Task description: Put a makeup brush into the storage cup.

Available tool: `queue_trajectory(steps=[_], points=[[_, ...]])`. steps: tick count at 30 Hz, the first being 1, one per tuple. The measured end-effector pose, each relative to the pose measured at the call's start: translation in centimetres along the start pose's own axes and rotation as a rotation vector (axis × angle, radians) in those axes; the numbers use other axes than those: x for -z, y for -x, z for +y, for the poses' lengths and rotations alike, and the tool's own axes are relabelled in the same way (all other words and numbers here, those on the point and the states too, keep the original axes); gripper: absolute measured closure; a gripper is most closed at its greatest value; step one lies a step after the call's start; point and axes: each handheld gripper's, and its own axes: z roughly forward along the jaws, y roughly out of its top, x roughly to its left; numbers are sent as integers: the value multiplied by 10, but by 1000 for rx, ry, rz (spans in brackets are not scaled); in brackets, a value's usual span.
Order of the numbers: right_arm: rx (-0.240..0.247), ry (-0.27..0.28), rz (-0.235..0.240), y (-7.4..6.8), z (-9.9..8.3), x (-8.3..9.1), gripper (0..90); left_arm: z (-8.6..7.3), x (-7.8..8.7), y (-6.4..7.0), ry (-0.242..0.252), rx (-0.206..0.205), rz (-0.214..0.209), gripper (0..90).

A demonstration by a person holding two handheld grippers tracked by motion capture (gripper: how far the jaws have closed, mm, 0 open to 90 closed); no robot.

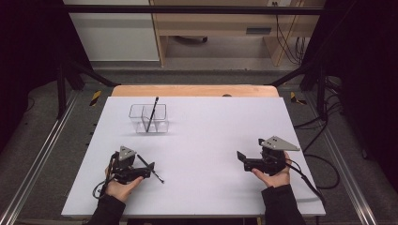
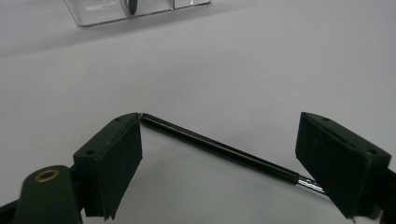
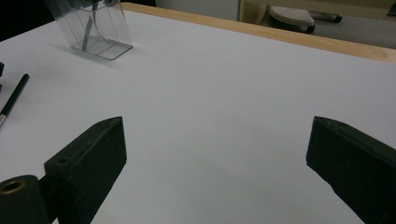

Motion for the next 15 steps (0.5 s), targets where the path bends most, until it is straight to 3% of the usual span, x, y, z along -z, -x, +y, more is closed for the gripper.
queue_trajectory(steps=[15], points=[[2, 2, -1, 0, 0, 0, 55, -3, -9, 7, -47, 7, 2, 228]])
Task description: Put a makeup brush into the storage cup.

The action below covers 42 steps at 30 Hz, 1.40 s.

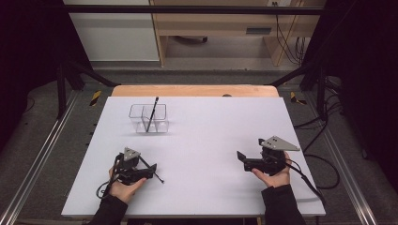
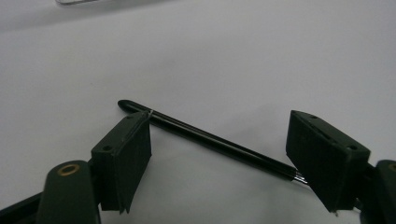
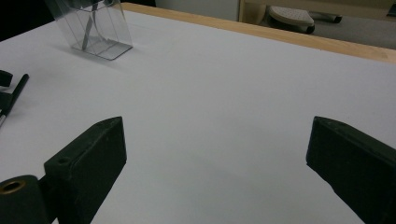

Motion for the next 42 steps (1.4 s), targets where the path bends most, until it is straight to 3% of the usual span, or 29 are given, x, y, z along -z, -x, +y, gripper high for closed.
queue_trajectory(steps=[9, 26, 42], points=[[1, -2, 0, 0, 0, 0, 55, 0, -1, 3, -11, -9, 11, 290], [3, -4, 1, 0, 0, 0, 54, 0, 0, 8, -35, -64, 57, 412], [4, -5, 0, 0, -1, -1, 53, 0, 3, 7, -46, -75, 38, 541]])
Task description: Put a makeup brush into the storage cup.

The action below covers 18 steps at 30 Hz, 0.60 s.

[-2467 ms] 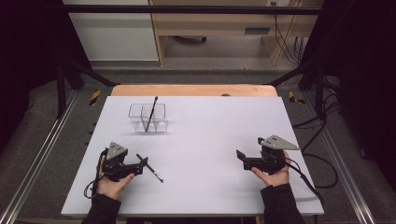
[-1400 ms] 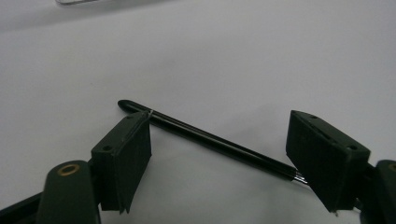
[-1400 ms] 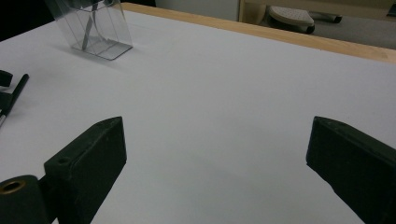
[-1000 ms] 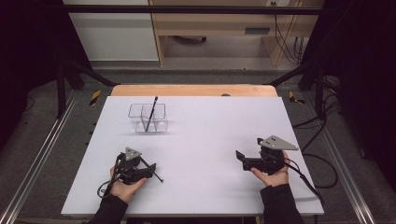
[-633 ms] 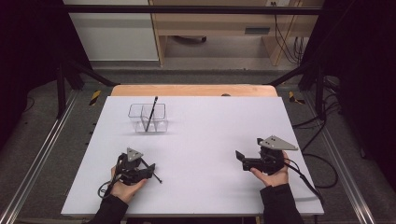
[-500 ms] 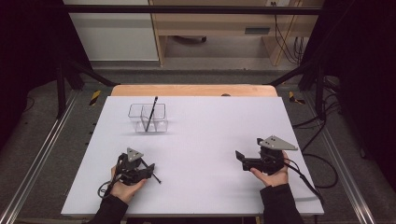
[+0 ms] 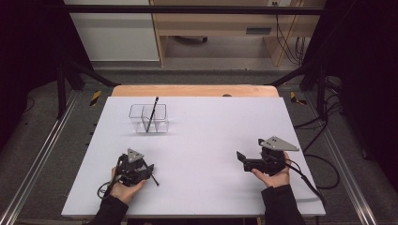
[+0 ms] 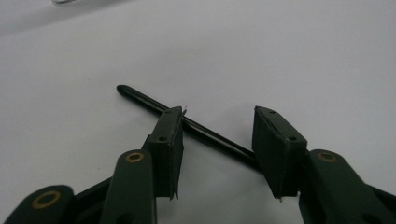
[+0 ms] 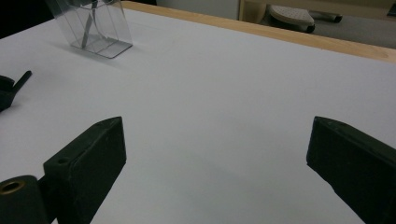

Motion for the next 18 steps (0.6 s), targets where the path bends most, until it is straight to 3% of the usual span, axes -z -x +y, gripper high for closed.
queue_trajectory(steps=[7, 18], points=[[-1, 1, 1, 0, 0, 1, 53, 0, 1, -1, -2, -1, -4, 595], [-1, 0, 0, 0, 0, 0, 53, 0, 3, -4, -8, 14, -44, 664]])
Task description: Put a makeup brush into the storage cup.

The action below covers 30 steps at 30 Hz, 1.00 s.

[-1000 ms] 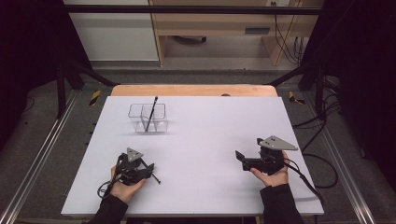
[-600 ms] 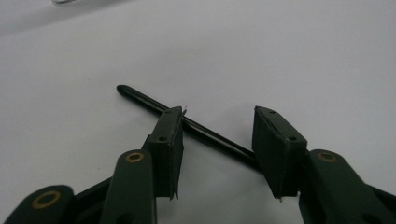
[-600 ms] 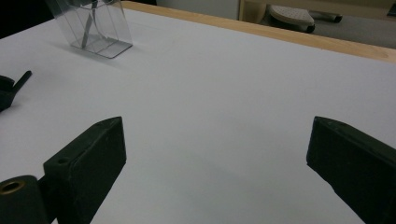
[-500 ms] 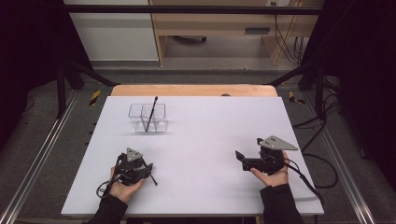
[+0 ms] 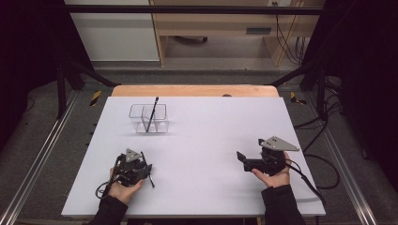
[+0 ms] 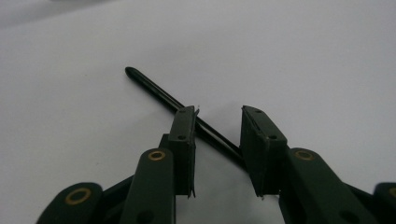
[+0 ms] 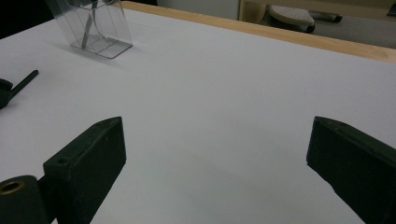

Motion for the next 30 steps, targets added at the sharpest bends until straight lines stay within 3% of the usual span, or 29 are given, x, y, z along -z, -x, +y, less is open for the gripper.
queue_trajectory(steps=[13, 24, 30], points=[[-2, 0, -1, 0, 0, 0, 52, 0, 2, -1, -2, -7, -55, 734], [-3, 1, -1, 1, 0, 0, 52, 0, 1, 1, -4, -19, -68, 763], [-6, 6, -1, 1, 0, 1, 52, 0, -2, 5, 10, -21, -74, 696]])
